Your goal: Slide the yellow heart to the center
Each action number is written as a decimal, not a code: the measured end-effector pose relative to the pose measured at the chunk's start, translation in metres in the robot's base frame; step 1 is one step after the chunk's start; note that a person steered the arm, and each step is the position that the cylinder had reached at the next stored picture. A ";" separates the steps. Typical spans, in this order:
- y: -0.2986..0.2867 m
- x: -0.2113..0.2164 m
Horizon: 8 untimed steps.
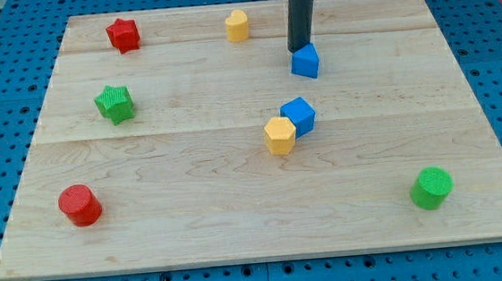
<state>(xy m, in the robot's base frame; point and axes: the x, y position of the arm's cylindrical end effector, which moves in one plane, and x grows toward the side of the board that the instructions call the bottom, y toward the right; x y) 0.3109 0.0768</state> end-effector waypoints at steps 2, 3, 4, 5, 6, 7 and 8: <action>-0.002 0.038; 0.001 -0.005; -0.001 -0.063; -0.028 -0.102; -0.092 -0.116; -0.093 -0.116; -0.093 -0.087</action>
<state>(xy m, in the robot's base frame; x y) 0.2238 -0.0166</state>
